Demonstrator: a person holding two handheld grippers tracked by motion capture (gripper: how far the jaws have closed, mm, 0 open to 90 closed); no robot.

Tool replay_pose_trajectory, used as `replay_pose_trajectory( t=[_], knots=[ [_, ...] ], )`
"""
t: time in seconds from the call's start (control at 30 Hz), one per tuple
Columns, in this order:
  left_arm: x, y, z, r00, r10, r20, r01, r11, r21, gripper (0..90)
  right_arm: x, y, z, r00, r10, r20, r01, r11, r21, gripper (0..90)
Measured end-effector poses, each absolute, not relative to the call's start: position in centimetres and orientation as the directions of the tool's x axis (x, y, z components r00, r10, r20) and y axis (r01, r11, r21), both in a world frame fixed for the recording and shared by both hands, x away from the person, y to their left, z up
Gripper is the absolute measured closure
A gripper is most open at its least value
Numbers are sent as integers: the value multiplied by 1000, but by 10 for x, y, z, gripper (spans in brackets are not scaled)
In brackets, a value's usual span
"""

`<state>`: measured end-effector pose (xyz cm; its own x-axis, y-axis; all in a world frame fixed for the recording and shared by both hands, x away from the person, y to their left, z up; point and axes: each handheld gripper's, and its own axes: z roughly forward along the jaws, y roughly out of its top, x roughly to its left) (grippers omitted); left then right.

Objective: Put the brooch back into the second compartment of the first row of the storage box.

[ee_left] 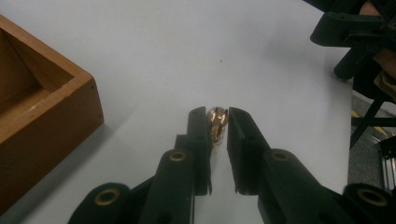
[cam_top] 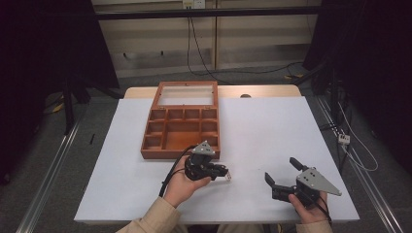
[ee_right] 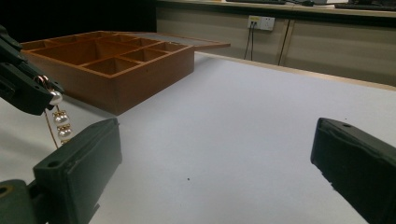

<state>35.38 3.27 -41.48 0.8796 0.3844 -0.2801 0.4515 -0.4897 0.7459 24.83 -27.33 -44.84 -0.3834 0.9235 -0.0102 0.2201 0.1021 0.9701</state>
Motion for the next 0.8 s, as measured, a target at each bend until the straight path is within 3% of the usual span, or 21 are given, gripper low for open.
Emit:
replay_pose_trajectory(
  t=[0.8],
  knots=[
    [365, 60, -381, 860, 424, -282, 470, -447, 761, 797, 248, -273, -448, -387, 922, -10, 216, 101, 971, 11]
  ],
)
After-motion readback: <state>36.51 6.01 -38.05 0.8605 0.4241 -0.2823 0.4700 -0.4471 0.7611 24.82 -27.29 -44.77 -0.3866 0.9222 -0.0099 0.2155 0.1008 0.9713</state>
